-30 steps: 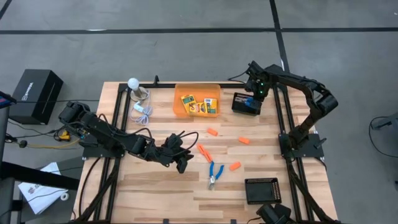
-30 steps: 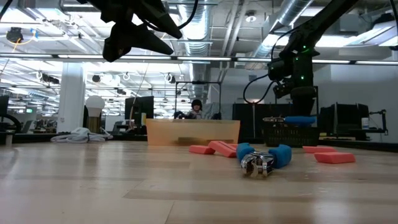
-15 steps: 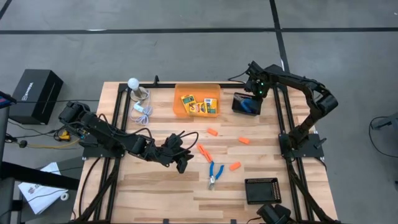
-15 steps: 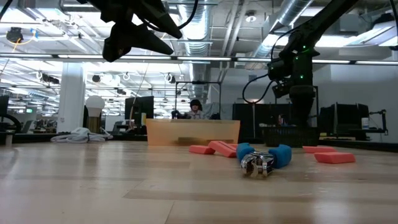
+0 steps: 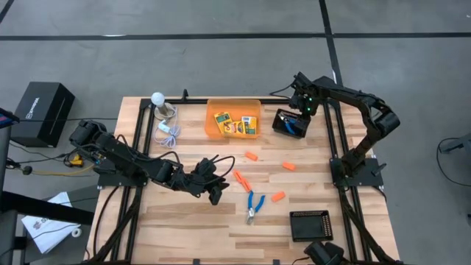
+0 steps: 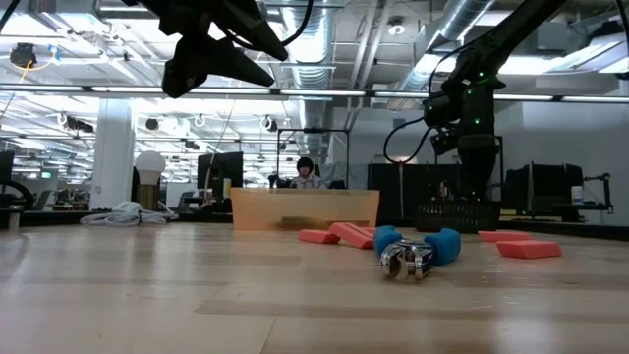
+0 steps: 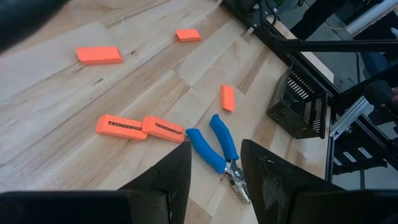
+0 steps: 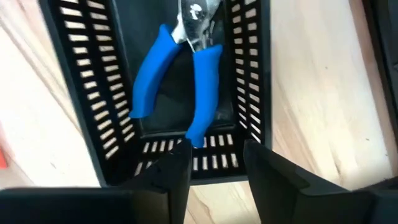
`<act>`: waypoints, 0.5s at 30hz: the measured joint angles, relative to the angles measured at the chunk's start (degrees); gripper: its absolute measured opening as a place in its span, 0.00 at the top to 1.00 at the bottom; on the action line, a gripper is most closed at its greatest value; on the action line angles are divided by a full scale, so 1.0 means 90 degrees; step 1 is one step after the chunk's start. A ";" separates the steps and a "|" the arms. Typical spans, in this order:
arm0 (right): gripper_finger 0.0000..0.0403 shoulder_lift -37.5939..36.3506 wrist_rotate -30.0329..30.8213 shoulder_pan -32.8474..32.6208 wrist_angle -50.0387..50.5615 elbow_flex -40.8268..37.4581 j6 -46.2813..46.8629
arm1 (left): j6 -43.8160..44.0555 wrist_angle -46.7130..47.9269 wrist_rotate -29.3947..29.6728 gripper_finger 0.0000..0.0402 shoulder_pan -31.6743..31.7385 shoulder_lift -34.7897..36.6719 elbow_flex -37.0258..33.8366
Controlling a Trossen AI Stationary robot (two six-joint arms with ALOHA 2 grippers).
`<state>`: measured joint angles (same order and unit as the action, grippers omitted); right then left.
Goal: Pick & Place School Supplies
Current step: Put the blue hole punch into the top black bin
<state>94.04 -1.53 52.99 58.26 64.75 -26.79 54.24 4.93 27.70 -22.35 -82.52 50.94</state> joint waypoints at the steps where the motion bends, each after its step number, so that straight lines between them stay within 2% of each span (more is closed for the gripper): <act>1: 0.67 0.0000 -0.0034 0.0000 0.0000 0.0000 -0.0004 | 0.0000 0.0000 0.0000 0.66 0.0000 0.0000 0.0000; 7: 0.71 -0.0001 -0.0225 -0.0057 0.0025 0.0000 0.0006 | -0.0125 -0.0002 -0.0035 0.66 0.0000 0.0000 0.0000; 11: 0.71 -0.0021 -0.1226 -0.0361 0.0550 0.0000 0.0291 | -0.0160 -0.0002 -0.0061 0.66 0.0033 0.0000 0.0000; 15: 0.70 -0.0061 -0.1930 -0.1168 0.0879 -0.0001 0.0355 | -0.0310 -0.0002 -0.0063 0.66 0.0137 0.0000 0.0000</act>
<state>93.49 -18.91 42.48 66.17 64.74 -23.59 51.45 4.91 27.14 -21.12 -82.52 50.94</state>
